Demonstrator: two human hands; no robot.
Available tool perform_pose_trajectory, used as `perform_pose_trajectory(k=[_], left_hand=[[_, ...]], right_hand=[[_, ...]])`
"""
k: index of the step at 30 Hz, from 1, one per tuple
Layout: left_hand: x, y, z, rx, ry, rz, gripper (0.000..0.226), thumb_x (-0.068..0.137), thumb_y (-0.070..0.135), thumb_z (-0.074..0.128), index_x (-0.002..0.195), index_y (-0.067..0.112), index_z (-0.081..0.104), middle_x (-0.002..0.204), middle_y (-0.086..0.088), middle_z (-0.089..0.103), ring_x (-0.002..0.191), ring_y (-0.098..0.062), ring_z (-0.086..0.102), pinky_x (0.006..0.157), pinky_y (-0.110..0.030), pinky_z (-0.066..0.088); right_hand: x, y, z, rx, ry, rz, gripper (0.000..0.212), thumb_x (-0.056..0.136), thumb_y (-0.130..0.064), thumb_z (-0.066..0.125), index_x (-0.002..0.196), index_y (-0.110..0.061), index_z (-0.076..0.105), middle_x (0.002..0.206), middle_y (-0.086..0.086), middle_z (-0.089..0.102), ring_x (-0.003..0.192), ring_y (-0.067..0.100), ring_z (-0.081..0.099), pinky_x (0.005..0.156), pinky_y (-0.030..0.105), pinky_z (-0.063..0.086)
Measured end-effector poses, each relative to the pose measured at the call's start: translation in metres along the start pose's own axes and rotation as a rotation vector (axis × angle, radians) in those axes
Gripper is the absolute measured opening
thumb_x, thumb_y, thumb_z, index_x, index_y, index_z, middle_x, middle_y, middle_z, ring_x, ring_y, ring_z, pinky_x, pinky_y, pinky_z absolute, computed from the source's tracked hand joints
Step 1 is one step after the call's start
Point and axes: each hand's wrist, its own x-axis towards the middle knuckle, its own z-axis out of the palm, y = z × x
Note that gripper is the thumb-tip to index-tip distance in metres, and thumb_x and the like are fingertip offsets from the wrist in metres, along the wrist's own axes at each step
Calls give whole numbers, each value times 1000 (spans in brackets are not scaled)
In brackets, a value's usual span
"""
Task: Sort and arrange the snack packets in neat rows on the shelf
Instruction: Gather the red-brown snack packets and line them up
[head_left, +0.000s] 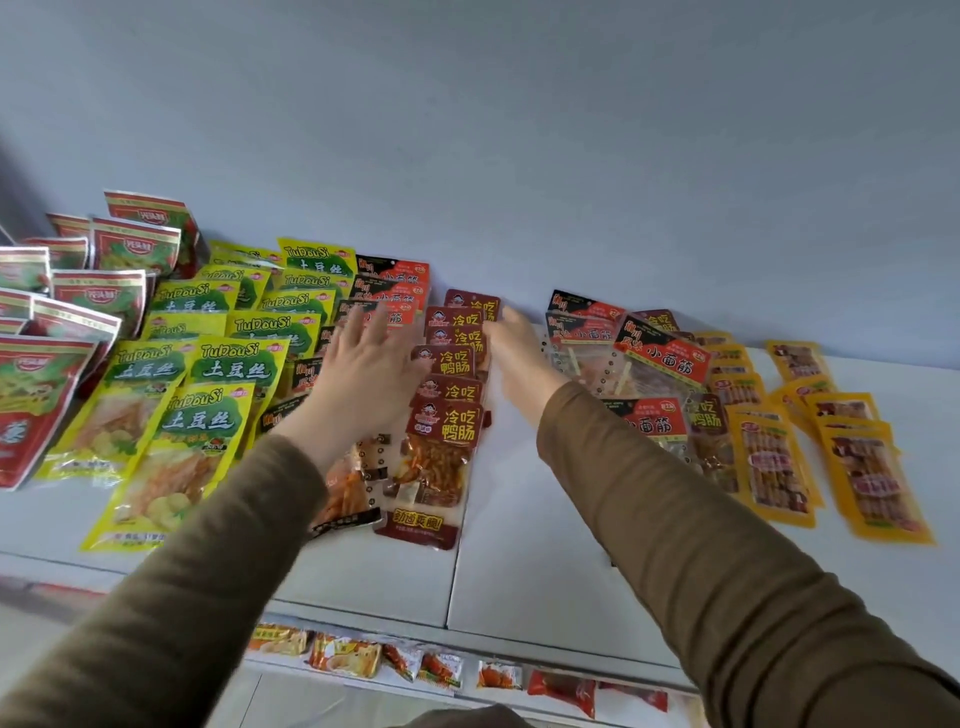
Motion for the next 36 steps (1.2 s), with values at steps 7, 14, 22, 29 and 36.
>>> perform_pose_trajectory(k=[7,14,22,29,36], left_hand=[[39,8,6,-25,-45,11,64,106,58,22,163,27,18,172,-9,-7,156,-33,-16,125,-55,-7],[55,16,17,-33,-35,-54,75,105,59,25,164,14,10,172,-11,-3,158,-32,-11,127,-53,-4],[68,22,21,-70,-47,-78,78,105,56,31,164,12,6,172,-13,-4,158,-33,-8,127,-54,-2],[76,20,24,-104,-73,-83,73,104,55,37,163,16,16,172,-13,-2,158,-34,-8,126,-55,-4],[77,19,25,-49,-47,-55,66,104,55,31,163,26,17,172,-10,-2,158,-34,-9,125,-59,-6]], right_hand=[[-17,23,23,112,76,6,45,102,-33,39,146,-26,42,135,4,62,117,24,66,90,46,59],[-25,20,30,92,129,-15,50,106,-23,38,155,-25,32,154,2,46,137,27,50,109,52,46],[-29,21,30,131,125,-47,48,107,-19,34,156,-23,31,155,3,45,139,24,47,112,50,44],[-30,24,32,145,149,-37,50,106,-17,34,155,-26,32,153,2,46,137,24,48,111,46,45],[-31,25,30,131,151,-37,51,105,-15,34,154,-27,33,154,2,45,137,25,48,110,49,46]])
